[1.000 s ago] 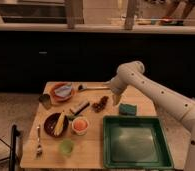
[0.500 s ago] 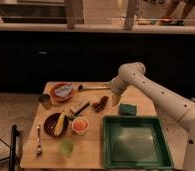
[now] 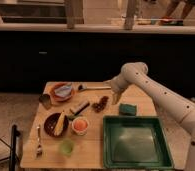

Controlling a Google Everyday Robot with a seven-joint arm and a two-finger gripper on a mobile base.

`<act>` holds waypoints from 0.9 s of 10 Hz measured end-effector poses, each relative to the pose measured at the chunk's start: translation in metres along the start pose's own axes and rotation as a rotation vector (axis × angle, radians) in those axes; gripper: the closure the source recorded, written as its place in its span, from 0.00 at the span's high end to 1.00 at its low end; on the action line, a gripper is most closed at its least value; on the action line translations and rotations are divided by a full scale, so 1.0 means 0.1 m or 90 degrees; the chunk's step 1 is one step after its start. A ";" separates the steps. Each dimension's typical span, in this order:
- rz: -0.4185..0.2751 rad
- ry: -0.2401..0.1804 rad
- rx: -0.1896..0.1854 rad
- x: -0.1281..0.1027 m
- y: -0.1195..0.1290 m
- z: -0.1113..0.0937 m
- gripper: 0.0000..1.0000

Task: Place grapes in tray

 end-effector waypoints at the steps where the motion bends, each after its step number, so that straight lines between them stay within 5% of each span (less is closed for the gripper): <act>1: 0.005 -0.009 0.000 0.00 0.01 0.03 0.80; 9: 0.016 -0.054 -0.041 -0.07 0.10 0.43 0.80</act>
